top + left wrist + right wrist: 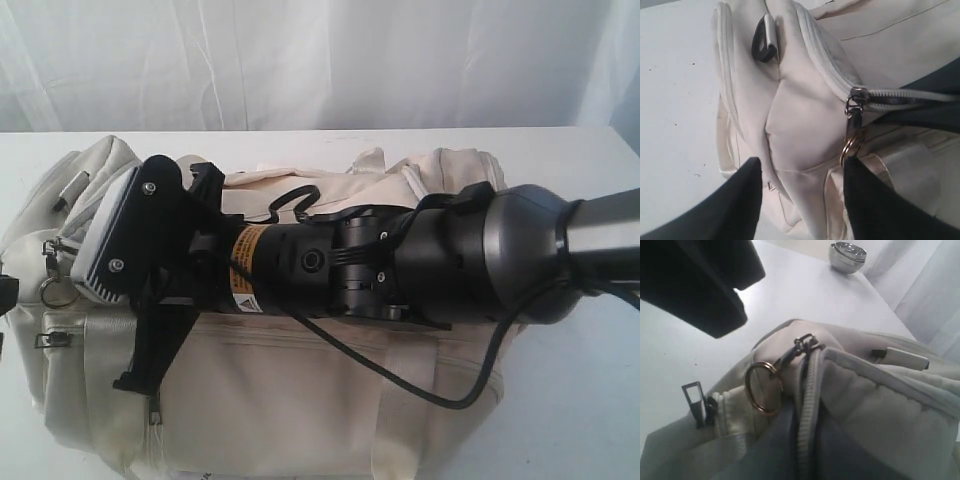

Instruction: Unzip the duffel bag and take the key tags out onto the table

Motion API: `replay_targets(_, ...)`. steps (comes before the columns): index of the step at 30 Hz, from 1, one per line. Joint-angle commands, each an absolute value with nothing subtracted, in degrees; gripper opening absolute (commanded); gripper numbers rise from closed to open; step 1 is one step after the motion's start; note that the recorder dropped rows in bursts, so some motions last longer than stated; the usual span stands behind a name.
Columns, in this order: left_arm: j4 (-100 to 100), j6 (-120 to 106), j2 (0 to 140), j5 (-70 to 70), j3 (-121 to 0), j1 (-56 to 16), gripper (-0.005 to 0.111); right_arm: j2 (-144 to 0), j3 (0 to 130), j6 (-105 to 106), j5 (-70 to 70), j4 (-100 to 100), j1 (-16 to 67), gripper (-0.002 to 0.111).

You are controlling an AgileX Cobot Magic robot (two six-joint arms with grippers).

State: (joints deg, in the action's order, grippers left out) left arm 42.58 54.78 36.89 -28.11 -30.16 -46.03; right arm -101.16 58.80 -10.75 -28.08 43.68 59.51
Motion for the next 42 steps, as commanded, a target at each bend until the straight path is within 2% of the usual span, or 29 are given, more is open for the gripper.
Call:
replay_targets(1, 44.47, 55.08, 39.79, -27.71, -29.77, -45.8, 0.054, -100.13, 58.75, -12.74, -29.95, 43.08, 59.32, 0.0)
replay_targets(31, 58.73, 55.89, 48.73, -24.05, -29.77, -45.8, 0.054, -98.43, 58.75, -17.27, -29.19, 45.33, 59.32, 0.0)
replay_targets(35, 63.67, 62.68, 48.73, -23.93, -29.77, -45.8, 0.054, -98.43, 58.75, -21.07, -29.19, 48.66, 59.32, 0.0)
replay_targets(42, 70.29, 71.82, 48.73, -24.15, -29.77, -45.8, 0.036, -98.43, 58.75, -21.49, -29.19, 50.03, 59.32, 0.0)
